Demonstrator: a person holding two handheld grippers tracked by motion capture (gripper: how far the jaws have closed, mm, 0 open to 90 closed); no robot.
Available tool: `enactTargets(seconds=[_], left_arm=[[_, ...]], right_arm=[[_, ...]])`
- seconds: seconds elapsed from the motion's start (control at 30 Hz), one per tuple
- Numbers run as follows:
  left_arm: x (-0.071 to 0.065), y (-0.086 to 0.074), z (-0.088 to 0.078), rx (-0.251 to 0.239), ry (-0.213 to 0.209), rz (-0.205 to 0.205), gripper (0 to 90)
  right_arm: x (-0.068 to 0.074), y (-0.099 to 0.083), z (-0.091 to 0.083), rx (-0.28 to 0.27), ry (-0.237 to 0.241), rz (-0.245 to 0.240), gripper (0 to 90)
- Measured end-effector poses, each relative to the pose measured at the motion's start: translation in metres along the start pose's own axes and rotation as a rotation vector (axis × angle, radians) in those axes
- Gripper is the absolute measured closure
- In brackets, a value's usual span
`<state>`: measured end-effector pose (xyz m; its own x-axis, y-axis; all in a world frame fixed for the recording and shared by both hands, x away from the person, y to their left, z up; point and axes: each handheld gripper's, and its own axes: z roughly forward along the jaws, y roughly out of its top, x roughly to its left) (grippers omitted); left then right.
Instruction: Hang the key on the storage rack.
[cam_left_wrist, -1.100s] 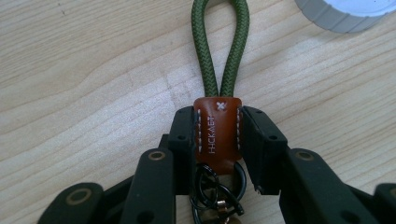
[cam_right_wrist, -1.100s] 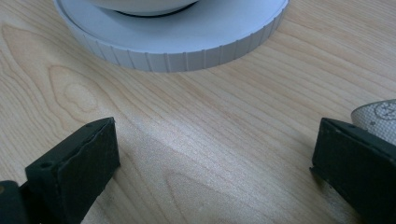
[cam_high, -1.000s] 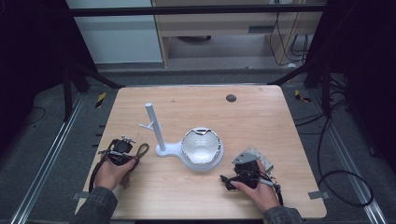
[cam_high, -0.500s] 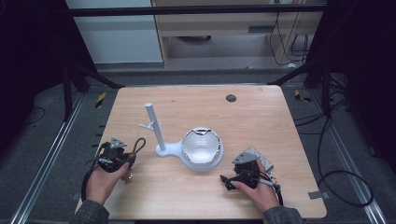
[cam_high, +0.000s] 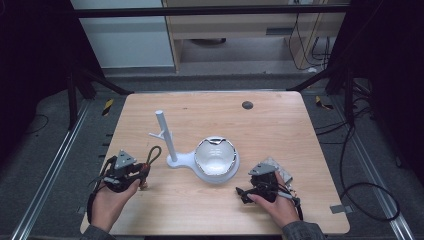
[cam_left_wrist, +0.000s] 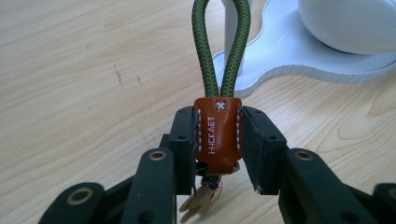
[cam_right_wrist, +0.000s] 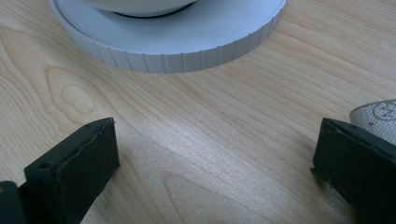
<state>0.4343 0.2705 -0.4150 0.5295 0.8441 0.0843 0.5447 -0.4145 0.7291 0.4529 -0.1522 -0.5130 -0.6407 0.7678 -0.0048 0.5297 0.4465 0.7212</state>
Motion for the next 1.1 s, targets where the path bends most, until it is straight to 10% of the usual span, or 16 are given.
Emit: enactTargets(seconds=[1.1], left_arm=[[-0.034, 0.016, -0.031, -0.193, -0.035, 0.043, 66.0]], right_arm=[[-0.001, -0.001, 0.0, -0.002, -0.006, -0.004, 0.2]])
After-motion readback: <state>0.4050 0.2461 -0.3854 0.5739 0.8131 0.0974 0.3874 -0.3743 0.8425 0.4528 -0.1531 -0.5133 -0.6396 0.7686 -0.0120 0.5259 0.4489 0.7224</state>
